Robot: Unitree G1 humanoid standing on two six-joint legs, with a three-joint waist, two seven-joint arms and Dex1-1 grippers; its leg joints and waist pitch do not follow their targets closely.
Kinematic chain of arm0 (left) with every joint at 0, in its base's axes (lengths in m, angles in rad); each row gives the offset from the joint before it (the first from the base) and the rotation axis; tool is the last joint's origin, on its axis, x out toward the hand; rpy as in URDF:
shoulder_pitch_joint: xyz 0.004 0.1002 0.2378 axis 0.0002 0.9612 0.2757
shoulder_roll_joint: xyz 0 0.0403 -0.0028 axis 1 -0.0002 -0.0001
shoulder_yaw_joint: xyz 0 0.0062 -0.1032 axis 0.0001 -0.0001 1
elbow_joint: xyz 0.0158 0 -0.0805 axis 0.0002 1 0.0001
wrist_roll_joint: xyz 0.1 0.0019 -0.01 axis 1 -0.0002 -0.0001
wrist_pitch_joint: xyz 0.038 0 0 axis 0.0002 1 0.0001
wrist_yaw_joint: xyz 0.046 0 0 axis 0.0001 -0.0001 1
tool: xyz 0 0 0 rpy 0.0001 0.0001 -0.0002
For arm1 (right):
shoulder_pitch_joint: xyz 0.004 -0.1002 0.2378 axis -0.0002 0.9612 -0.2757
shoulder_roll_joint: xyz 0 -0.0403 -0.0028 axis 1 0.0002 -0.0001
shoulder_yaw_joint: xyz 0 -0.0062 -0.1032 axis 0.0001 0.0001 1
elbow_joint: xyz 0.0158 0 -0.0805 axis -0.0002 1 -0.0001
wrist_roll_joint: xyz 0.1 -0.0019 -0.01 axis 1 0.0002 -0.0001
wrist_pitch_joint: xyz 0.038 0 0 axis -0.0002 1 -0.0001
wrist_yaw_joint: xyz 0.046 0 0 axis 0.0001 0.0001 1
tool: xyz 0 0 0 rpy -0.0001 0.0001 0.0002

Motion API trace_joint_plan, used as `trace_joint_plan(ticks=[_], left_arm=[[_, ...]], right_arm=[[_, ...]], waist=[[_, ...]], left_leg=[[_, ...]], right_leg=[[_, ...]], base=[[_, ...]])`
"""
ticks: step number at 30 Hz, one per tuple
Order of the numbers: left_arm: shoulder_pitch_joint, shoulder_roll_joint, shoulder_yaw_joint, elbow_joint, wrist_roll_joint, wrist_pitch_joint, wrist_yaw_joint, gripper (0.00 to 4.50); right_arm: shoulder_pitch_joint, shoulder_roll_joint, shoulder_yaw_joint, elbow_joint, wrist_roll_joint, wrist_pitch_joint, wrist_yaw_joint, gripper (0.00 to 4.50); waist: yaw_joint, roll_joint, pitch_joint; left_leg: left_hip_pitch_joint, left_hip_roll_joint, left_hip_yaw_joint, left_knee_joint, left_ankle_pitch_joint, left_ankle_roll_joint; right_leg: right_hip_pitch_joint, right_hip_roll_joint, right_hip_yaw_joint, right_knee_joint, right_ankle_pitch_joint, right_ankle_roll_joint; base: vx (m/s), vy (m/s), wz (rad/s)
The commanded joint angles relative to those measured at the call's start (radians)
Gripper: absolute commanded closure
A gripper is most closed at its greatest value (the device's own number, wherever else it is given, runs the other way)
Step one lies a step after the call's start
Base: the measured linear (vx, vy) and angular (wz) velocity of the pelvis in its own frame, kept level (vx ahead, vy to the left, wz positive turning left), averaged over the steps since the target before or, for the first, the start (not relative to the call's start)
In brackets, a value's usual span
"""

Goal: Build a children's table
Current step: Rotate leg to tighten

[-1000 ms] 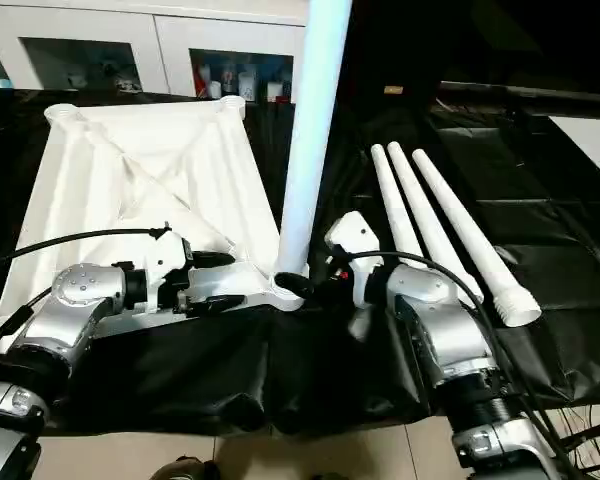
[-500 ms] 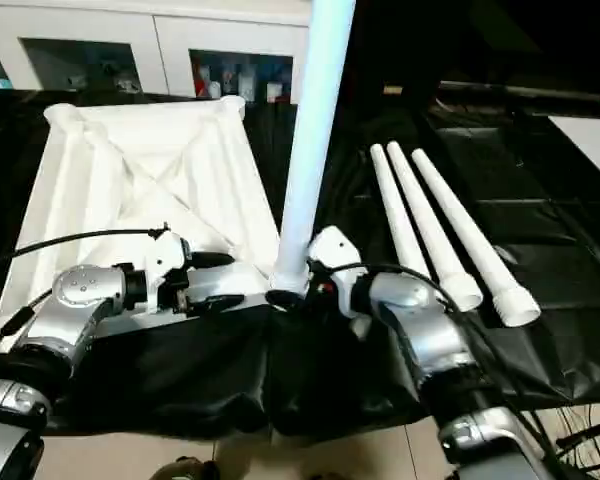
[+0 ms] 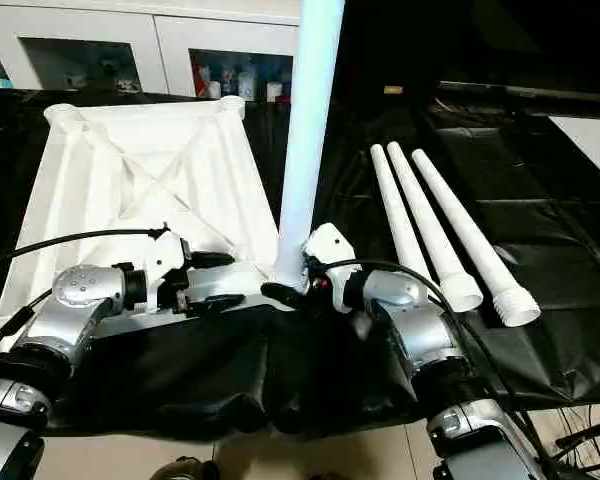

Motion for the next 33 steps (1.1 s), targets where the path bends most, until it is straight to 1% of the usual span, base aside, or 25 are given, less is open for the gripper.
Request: trace_joint_plan(ticks=[1,2,4,5,6,7,8,10,12,15,19,21,23,24,27,29,30,32,33], left_arm=[[0.013,0.0,-0.027,0.036,0.039,0.022,-0.007,0.74],[0.013,0.0,-0.027,0.037,0.039,0.023,-0.008,0.68],[0.014,0.0,-0.027,0.036,0.039,0.023,-0.009,0.68],[0.014,0.0,-0.027,0.035,0.038,0.024,-0.01,0.68],[0.015,-0.001,-0.027,0.034,0.038,0.023,-0.011,0.68],[0.016,-0.001,-0.027,0.034,0.038,0.023,-0.011,0.68],[0.017,-0.002,-0.027,0.033,0.037,0.023,-0.011,0.68],[0.017,-0.002,-0.027,0.033,0.036,0.023,-0.011,0.68],[0.018,-0.003,-0.027,0.033,0.036,0.023,-0.011,0.68],[0.02,-0.004,-0.025,0.03,0.035,0.024,-0.009,0.68],[0.026,-0.01,-0.021,0.019,0.028,0.033,-0.001,0.68],[0.027,-0.016,-0.021,0.017,0.03,0.038,0.012,0.68],[0.027,-0.021,-0.022,0.021,0.034,0.04,0.024,0.68],[0.025,-0.027,-0.023,0.023,0.036,0.044,0.031,0.68],[0.021,-0.034,-0.022,0.023,0.036,0.055,0.041,0.68],[0.015,-0.042,-0.02,0.024,0.037,0.068,0.053,0.68],[0.011,-0.045,-0.02,0.025,0.038,0.075,0.061,0.68],[0.003,-0.05,-0.022,0.03,0.048,0.08,0.084,0.68],[0.0,-0.054,-0.023,0.032,0.05,0.085,0.091,0.68]], right_arm=[[-0.018,0.002,-0.02,0.014,-0.007,-0.017,-0.004,0.56],[-0.018,0.004,-0.023,0.018,-0.006,-0.021,-0.005,0.84],[-0.018,0.006,-0.027,0.021,-0.002,-0.024,-0.006,0.9],[-0.018,0.007,-0.029,0.022,0.0,-0.026,-0.005,0.96],[-0.017,0.008,-0.03,0.024,0.002,-0.03,-0.004,1.1],[-0.017,0.008,-0.031,0.025,0.003,-0.032,-0.004,1.1],[-0.016,0.009,-0.031,0.025,0.005,-0.032,-0.004,1.33],[-0.013,0.01,-0.032,0.023,0.007,-0.033,-0.004,1.37],[-0.009,0.012,-0.034,0.023,0.008,-0.038,-0.002,1.64],[-0.005,0.014,-0.038,0.021,0.009,-0.039,-0.005,1.72],[0.01,0.023,-0.056,0.005,0.019,-0.032,-0.03,1.74],[0.026,0.041,-0.088,0.0,0.025,-0.034,-0.102,1.74],[0.034,0.055,-0.107,0.004,0.03,-0.027,-0.148,1.75],[0.043,0.065,-0.118,0.004,0.035,-0.017,-0.174,1.75],[0.053,0.074,-0.123,0.0,0.029,-0.01,-0.202,1.75],[0.06,0.085,-0.129,-0.005,0.025,-0.001,-0.23,1.75],[0.062,0.091,-0.132,-0.006,0.023,0.004,-0.244,1.75],[0.064,0.105,-0.134,-0.005,0.014,0.009,-0.276,1.75],[0.062,0.113,-0.134,0.0,0.005,0.01,-0.301,1.75]], waist=[[-0.006,0.01,-0.054],[-0.007,0.01,-0.053],[-0.006,0.01,-0.053],[-0.006,0.013,-0.052],[-0.007,0.011,-0.052],[-0.008,0.01,-0.052],[-0.007,0.01,-0.052],[-0.008,0.011,-0.051],[-0.009,0.011,-0.05],[-0.009,0.01,-0.049],[-0.009,0.01,-0.05],[-0.01,0.011,-0.05],[-0.011,0.01,-0.05],[-0.011,0.012,-0.051],[-0.015,0.013,-0.053],[-0.017,0.012,-0.054],[-0.017,0.016,-0.053],[-0.019,0.014,-0.055],[-0.021,0.015,-0.054]], left_leg=[[0.042,0.098,-0.054,-0.094,-0.452,-0.038],[0.042,0.098,-0.053,-0.096,-0.456,-0.04],[0.041,0.098,-0.053,-0.097,-0.462,-0.042],[0.042,0.098,-0.053,-0.097,-0.467,-0.043],[0.041,0.098,-0.054,-0.098,-0.472,-0.045],[0.042,0.098,-0.054,-0.098,-0.474,-0.045],[0.042,0.098,-0.054,-0.097,-0.474,-0.044],[0.041,0.098,-0.055,-0.098,-0.477,-0.044],[0.042,0.099,-0.056,-0.098,-0.486,-0.047],[0.043,0.099,-0.056,-0.1,-0.493,-0.049],[0.042,0.1,-0.056,-0.1,-0.483,-0.046],[0.04,0.099,-0.054,-0.102,-0.475,-0.046],[0.041,0.099,-0.054,-0.103,-0.473,-0.048],[0.04,0.099,-0.055,-0.102,-0.471,-0.048],[0.04,0.098,-0.053,-0.105,-0.455,-0.046],[0.039,0.098,-0.05,-0.105,-0.434,-0.039],[0.038,0.097,-0.05,-0.104,-0.428,-0.036],[0.037,0.097,-0.049,-0.105,-0.42,-0.035],[0.038,0.097,-0.049,-0.106,-0.419,-0.034]], right_leg=[[0.011,-0.099,0.058,-0.091,-0.406,-0.204],[0.01,-0.098,0.058,-0.09,-0.396,-0.208],[0.011,-0.097,0.058,-0.09,-0.391,-0.21],[0.01,-0.098,0.058,-0.09,-0.392,-0.211],[0.01,-0.098,0.058,-0.09,-0.397,-0.21],[0.009,-0.098,0.058,-0.09,-0.401,-0.21],[0.009,-0.1,0.059,-0.092,-0.407,-0.209],[0.009,-0.1,0.059,-0.093,-0.417,-0.206],[0.007,-0.1,0.06,-0.094,-0.43,-0.202],[0.006,-0.1,0.06,-0.095,-0.433,-0.2],[0.007,-0.1,0.06,-0.095,-0.422,-0.202],[0.006,-0.098,0.06,-0.093,-0.403,-0.206],[0.005,-0.1,0.061,-0.094,-0.399,-0.207],[0.007,-0.1,0.061,-0.094,-0.395,-0.208],[0.01,-0.097,0.059,-0.093,-0.36,-0.21],[0.013,-0.096,0.059,-0.093,-0.329,-0.216],[0.013,-0.097,0.059,-0.093,-0.324,-0.218],[0.015,-0.096,0.058,-0.092,-0.314,-0.221],[0.015,-0.096,0.058,-0.093,-0.316,-0.221]], base=[[0.0,0.0,0.0],[0.0,0.0,0.0],[0.0,0.0,0.0],[0.0,0.0,0.0],[0.0,0.0,0.0],[0.0,0.0,0.0],[0.0,0.0,0.0],[0.0,0.0,0.0],[0.0,0.0,0.0],[0.0,0.0,0.0],[0.0,0.0,0.0],[0.0,0.0,0.0],[0.0,0.0,0.0],[0.0,0.0,0.0],[0.0,0.0,0.0],[0.0,0.0,0.0],[0.0,0.0,0.0],[0.0,0.0,0.0],[0.0,0.0,0.0]])
